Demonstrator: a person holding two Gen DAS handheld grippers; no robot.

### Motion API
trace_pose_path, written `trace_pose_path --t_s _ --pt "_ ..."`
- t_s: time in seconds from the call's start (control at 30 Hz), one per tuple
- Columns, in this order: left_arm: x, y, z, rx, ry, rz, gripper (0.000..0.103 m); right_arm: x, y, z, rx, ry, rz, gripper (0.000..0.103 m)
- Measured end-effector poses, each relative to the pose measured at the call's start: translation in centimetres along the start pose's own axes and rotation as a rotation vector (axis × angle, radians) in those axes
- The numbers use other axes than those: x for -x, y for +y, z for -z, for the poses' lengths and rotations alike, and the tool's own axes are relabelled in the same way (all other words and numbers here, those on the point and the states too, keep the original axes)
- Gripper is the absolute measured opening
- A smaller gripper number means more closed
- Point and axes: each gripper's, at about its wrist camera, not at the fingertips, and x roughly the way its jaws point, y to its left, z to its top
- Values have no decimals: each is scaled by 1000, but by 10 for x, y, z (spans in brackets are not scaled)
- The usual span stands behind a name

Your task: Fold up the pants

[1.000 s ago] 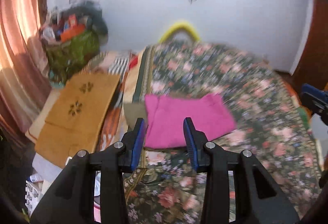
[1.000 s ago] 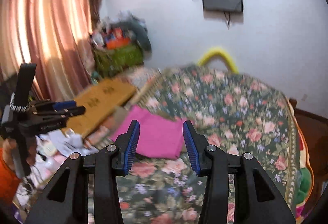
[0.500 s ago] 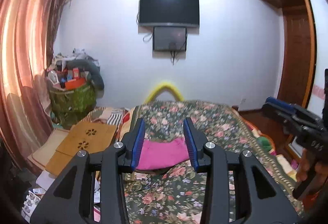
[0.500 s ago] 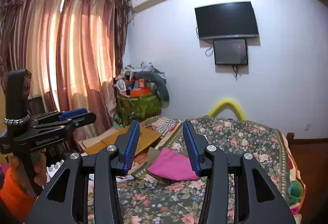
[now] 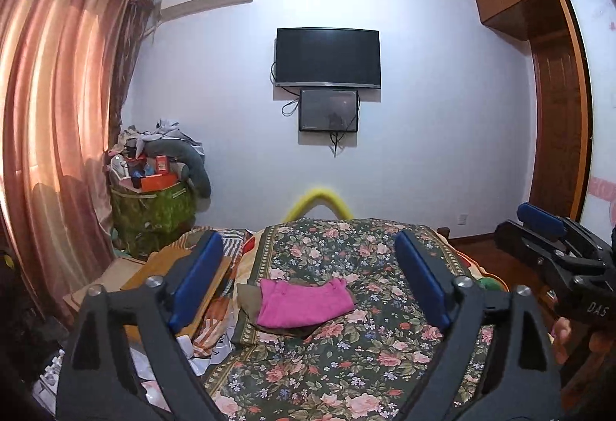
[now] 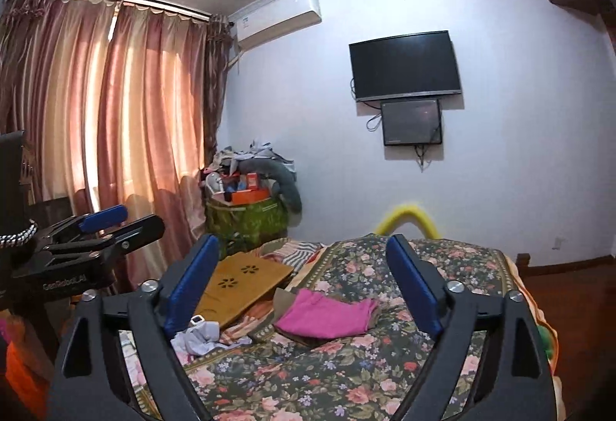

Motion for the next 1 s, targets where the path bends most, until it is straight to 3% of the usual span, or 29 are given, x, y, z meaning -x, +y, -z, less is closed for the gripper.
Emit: trace_pose_path --t_s 0.1,1.0 --pt "2 1 2 10 -2 6 102 4 0 2 -9 -1 17 103" --pt "-3 2 16 12 27 -2 103 21 3 9 -3 20 35 103"
